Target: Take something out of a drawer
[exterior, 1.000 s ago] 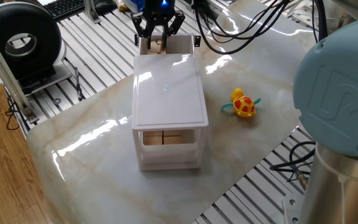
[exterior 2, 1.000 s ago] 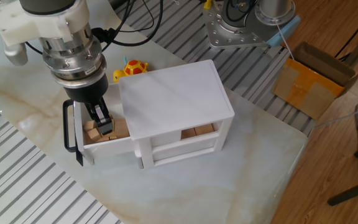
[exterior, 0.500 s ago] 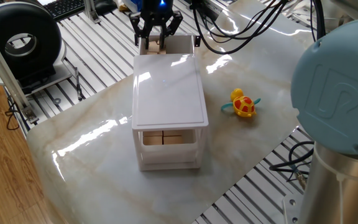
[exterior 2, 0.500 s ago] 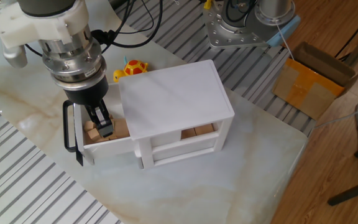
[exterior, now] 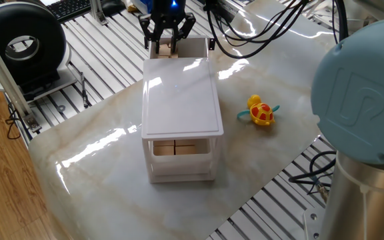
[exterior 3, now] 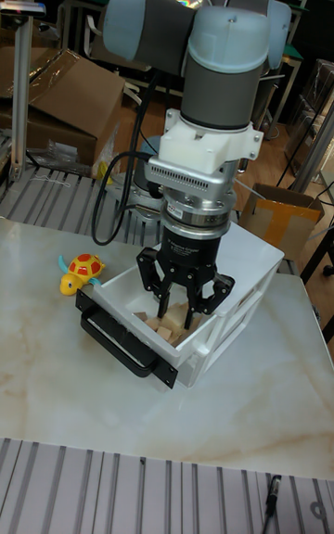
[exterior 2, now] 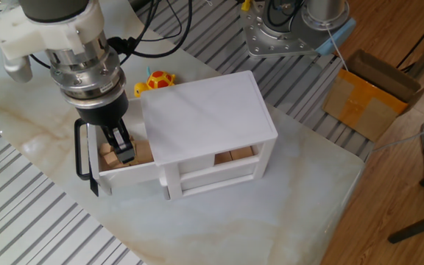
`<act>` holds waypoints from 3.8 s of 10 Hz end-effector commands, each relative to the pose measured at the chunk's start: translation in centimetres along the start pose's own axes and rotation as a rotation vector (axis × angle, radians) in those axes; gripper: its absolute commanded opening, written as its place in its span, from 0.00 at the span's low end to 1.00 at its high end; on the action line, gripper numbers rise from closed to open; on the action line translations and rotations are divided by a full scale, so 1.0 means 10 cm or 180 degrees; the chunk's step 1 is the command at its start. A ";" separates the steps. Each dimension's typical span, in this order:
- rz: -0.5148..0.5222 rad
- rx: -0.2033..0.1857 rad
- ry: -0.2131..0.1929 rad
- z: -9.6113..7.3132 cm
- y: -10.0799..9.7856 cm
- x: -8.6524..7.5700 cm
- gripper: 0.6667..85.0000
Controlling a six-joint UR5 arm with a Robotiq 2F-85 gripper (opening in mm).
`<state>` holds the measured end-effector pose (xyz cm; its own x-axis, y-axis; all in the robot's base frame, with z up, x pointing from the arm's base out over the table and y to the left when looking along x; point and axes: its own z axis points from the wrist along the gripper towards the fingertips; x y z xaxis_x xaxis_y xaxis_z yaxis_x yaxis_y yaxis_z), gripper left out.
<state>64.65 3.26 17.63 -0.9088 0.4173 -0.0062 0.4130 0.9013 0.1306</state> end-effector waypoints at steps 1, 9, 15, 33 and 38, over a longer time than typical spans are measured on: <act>-0.0006 -0.0045 0.0021 0.00 0.01 0.01 0.47; -0.0248 -0.0010 0.0007 -0.59 -0.10 0.27 0.00; -0.1119 0.0247 -0.0537 -0.72 -0.19 -0.11 0.00; -0.2464 0.0394 -0.0292 -0.98 -1.58 -0.28 0.00; -0.2578 0.0535 -0.0415 -1.07 -1.58 -0.38 0.00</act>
<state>60.80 -12.98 25.14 -0.9138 -0.3740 -0.1582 -0.3701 0.9274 -0.0548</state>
